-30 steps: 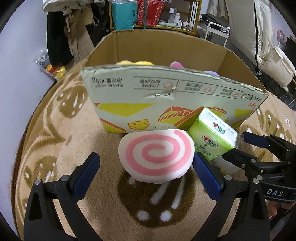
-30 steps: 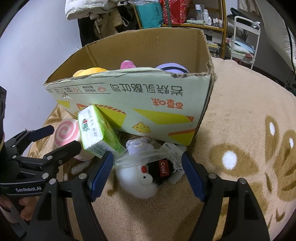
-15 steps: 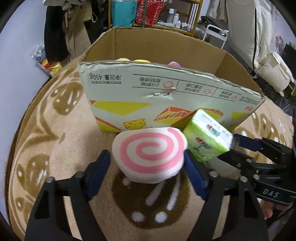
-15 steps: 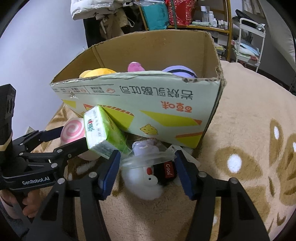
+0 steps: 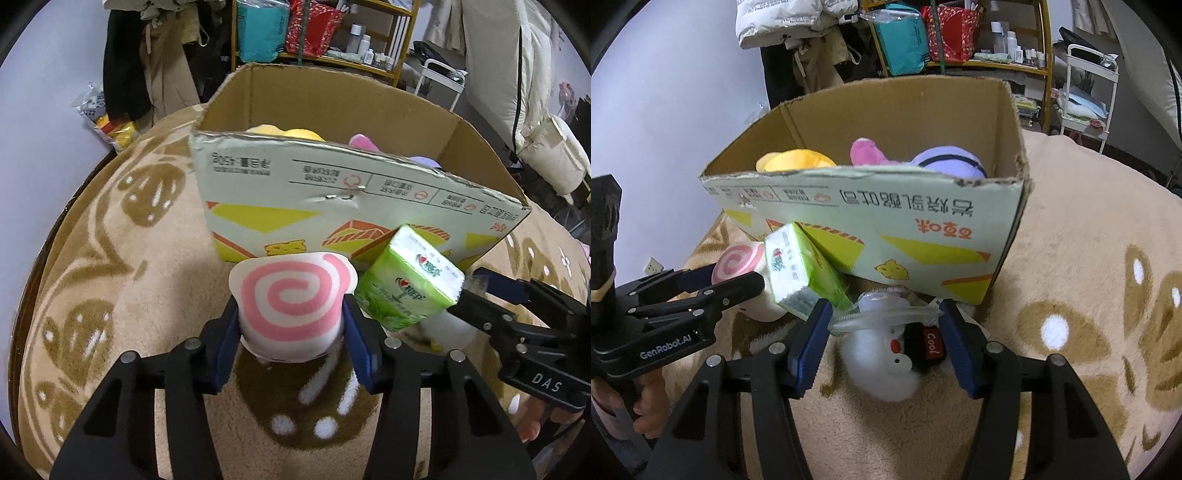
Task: Organize soft objects
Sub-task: 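Lift the swirl cake plush with the left tool and carry it over the box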
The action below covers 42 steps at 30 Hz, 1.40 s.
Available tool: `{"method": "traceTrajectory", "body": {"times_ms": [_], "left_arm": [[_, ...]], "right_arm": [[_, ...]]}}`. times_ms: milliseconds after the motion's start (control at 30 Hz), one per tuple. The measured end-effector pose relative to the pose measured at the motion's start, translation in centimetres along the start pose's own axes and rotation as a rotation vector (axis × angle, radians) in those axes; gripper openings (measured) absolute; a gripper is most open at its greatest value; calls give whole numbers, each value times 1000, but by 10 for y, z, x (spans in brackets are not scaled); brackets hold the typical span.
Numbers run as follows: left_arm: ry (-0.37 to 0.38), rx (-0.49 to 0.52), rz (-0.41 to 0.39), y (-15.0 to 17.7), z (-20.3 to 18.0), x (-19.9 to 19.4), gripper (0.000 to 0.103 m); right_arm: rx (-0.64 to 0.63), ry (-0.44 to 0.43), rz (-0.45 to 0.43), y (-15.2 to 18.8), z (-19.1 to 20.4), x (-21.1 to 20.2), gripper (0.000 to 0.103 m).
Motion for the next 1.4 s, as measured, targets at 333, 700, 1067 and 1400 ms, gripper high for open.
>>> {"method": "traceTrajectory", "body": {"times_ms": [333,700,1067,1400], "left_arm": [[-36,-26,-29,0,7,-13,43],[-44,-43,-108,-6,8,-38,42],[-83,-14,-218,-13,5,-70,40],[-136,41,-395,-35,-1,-109,40]], "right_arm": [[-9,4,-56,-6,4,-20,63],[-1,10,-119,-13,5,-46,63],[-9,15,-204,-24,12,-76,63],[-36,8,-287,-45,18,-98,63]]}}
Point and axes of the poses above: each gripper's, at about its wrist camera, not at the fingertips, and x roughly the way its jaws point, z to its left, y to its underside, the point moved 3 cm from there along x, roughly the way its jaws point, and after that the axes turned 12 degrees about -z, right-handed, at the moved point
